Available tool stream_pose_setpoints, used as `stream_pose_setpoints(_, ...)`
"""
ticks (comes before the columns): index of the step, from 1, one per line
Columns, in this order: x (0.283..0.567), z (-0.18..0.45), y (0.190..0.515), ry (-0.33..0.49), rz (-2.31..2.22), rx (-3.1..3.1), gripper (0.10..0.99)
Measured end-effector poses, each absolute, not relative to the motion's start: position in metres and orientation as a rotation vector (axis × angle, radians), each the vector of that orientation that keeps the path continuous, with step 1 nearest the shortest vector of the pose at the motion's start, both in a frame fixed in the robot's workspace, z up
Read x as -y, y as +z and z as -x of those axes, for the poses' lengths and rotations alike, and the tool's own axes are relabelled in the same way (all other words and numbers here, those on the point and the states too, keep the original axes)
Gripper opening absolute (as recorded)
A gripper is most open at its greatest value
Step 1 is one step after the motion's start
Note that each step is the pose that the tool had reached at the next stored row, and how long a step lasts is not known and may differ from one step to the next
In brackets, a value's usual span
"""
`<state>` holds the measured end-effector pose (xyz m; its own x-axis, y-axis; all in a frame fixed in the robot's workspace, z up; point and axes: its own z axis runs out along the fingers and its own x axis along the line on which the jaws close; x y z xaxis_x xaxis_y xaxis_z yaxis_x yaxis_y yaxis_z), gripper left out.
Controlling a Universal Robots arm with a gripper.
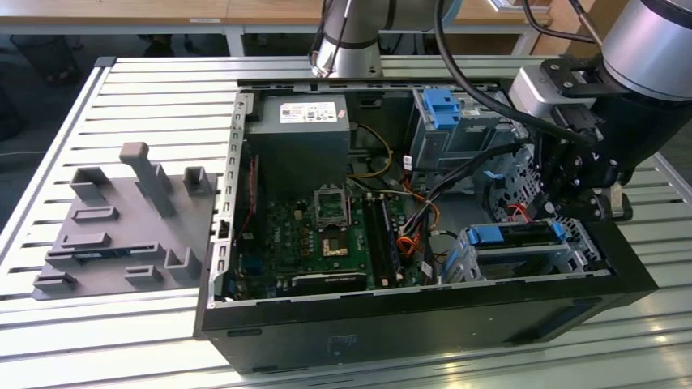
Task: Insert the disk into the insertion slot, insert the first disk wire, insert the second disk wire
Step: 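Insert the second disk wire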
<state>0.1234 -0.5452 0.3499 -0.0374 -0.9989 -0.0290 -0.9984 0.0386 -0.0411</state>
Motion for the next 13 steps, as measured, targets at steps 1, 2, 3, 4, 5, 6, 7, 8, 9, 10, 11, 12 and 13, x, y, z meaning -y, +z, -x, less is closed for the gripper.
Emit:
stream_pose_setpoints(1,0.5451,-0.1233,0.3501,-0.015,2.144,-2.228,0.106)
stream_pose_setpoints(2,0.5451,-0.1233,0.3502,-0.014,2.144,-2.228,0.106)
stream_pose_setpoints(3,0.5451,-0.1233,0.3503,-0.014,2.144,-2.228,0.106)
stream_pose_setpoints(4,0.5451,-0.1232,0.3505,-0.014,2.144,-2.228,0.106)
stream_pose_setpoints(5,0.5451,-0.1232,0.3506,-0.014,2.144,-2.228,0.106)
stream_pose_setpoints(6,0.5451,-0.1232,0.3506,-0.014,2.144,-2.228,0.106)
stream_pose_setpoints(7,0.5451,-0.1232,0.3507,-0.014,2.144,-2.228,0.106)
stream_pose_setpoints(8,0.5451,-0.1232,0.3507,-0.014,2.144,-2.228,0.106)
stream_pose_setpoints(9,0.5452,-0.1232,0.3508,-0.014,2.144,-2.228,0.106)
stream_pose_setpoints(10,0.5451,-0.1232,0.3509,-0.014,2.144,-2.228,0.106)
stream_pose_setpoints(11,0.5451,-0.1232,0.3511,-0.014,2.144,-2.228,0.106)
stream_pose_setpoints(12,0.5452,-0.1232,0.3513,-0.015,2.144,-2.228,0.106)
stream_pose_setpoints(13,0.5451,-0.1232,0.3515,-0.014,2.144,-2.228,0.106)
